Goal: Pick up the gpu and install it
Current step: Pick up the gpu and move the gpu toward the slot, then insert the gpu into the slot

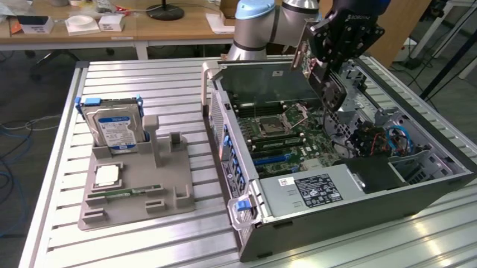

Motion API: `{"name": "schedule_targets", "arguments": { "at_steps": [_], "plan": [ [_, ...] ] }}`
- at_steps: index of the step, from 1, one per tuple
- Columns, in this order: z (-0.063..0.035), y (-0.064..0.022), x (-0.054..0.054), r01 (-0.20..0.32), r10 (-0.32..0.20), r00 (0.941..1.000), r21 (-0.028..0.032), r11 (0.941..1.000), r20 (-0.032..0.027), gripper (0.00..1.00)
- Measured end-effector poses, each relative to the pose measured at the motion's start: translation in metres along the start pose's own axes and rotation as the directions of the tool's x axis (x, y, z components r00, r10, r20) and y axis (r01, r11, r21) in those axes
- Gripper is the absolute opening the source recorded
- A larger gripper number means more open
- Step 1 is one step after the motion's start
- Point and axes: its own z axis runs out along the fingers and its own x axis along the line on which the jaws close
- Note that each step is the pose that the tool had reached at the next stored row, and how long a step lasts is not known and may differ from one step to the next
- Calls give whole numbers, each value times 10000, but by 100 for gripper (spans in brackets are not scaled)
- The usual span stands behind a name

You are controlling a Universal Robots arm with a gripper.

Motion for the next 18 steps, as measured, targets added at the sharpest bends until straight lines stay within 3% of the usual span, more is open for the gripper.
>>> {"name": "schedule_targets", "arguments": {
  "at_steps": [4,18],
  "plan": [
    [1,-1,-58,33,-33,10000,0,10000,-1,26],
    [2,0,-59,88,-88,10000,-2,10000,-4,26]
  ]
}}
